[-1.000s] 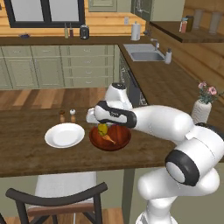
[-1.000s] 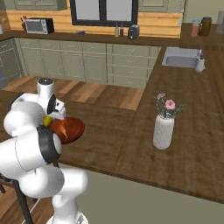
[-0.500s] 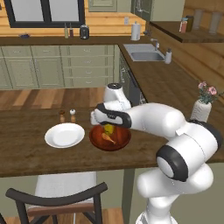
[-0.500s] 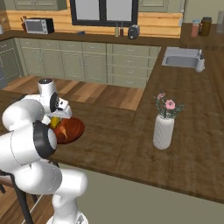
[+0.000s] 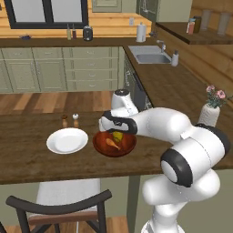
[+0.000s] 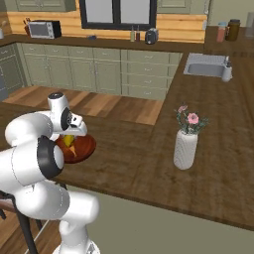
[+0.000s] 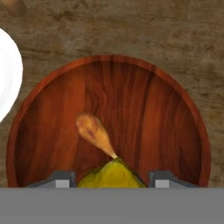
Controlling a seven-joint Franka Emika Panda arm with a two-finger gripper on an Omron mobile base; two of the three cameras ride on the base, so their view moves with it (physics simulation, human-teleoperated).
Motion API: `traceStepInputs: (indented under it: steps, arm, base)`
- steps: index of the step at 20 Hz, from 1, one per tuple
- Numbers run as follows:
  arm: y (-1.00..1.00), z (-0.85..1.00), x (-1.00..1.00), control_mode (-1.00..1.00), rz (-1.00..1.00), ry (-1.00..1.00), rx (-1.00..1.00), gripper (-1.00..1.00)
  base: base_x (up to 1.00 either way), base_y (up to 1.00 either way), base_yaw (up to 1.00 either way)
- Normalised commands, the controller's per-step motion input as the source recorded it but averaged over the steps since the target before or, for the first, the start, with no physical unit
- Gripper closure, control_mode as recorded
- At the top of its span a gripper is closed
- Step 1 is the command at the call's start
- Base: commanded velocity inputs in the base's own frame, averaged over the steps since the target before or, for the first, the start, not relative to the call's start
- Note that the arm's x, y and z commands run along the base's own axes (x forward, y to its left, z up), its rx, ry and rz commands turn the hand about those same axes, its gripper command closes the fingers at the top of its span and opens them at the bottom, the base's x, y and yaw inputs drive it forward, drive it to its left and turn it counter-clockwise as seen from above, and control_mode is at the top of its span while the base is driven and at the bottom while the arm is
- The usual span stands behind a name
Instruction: Pick the chicken drumstick and lemon from their plates and place them in the bowl. Then put the bowl in the fridge.
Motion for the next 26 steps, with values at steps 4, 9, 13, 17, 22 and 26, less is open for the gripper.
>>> traceStepInputs:
  steps: [4, 9, 13, 17, 22, 26]
  arm:
    - [0.01, -0.02, 0.00, -1.00, 0.00, 0.00, 0.00, -1.00]
    - [0.00, 0.00, 0.00, -1.00, 0.00, 0.00, 0.00, -1.00]
    - [0.00, 0.00, 0.00, -1.00, 0.00, 0.00, 0.00, -1.00]
    - [-0.60, 0.00, -0.01, -1.00, -0.03, 0.00, 0.07, -1.00]
    - [-1.00, -0.03, -0.56, -1.00, -0.21, 0.00, 0.27, -1.00]
    - [-0.94, -0.21, 0.04, -1.00, -0.07, 0.01, 0.39, -1.00]
  base:
    - [0.00, 0.00, 0.00]
    - [0.00, 0.00, 0.00]
    - [0.00, 0.00, 0.00]
    - [0.00, 0.00, 0.00]
    - [0.00, 0.00, 0.00]
    - [0.00, 0.00, 0.00]
